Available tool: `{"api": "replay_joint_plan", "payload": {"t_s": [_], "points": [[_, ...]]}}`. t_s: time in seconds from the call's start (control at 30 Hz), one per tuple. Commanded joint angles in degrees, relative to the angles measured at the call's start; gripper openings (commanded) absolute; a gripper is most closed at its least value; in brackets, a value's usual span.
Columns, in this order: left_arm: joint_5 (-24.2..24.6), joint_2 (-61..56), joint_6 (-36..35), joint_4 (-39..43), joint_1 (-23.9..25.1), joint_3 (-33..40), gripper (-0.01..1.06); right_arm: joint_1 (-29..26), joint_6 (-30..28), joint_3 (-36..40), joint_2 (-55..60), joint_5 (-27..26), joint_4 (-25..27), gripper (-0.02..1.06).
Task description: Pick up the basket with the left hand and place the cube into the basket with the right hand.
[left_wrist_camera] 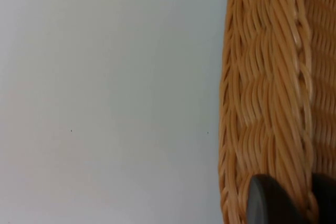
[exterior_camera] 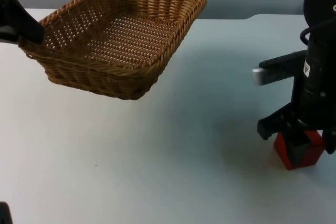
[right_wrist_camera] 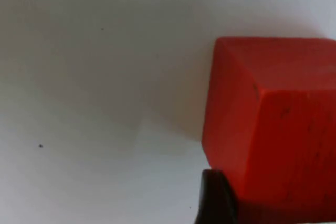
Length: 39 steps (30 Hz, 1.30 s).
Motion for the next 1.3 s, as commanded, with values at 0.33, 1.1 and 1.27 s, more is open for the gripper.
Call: {"api": "replay_joint_plan", "payload": {"t_s": [0.33,1.1,1.27], "points": [[1.1,-0.8,0.0,-1.9,0.0,-0.4,0.0,-1.2,1.4,-8.5,-4.6,7.4,-12.8,0.0],[1.1,-0.8,0.0,-1.7,0.0,-0.4,0.0,4.3,-17.1,-35.5,-10.9,-2.1,15.6,0.0],[1.1,-0.8,0.0,-1.7,0.0,-0.4,0.0,4.7,-18.8,-38.0,-9.3,-4.7,19.3,0.0]]}}
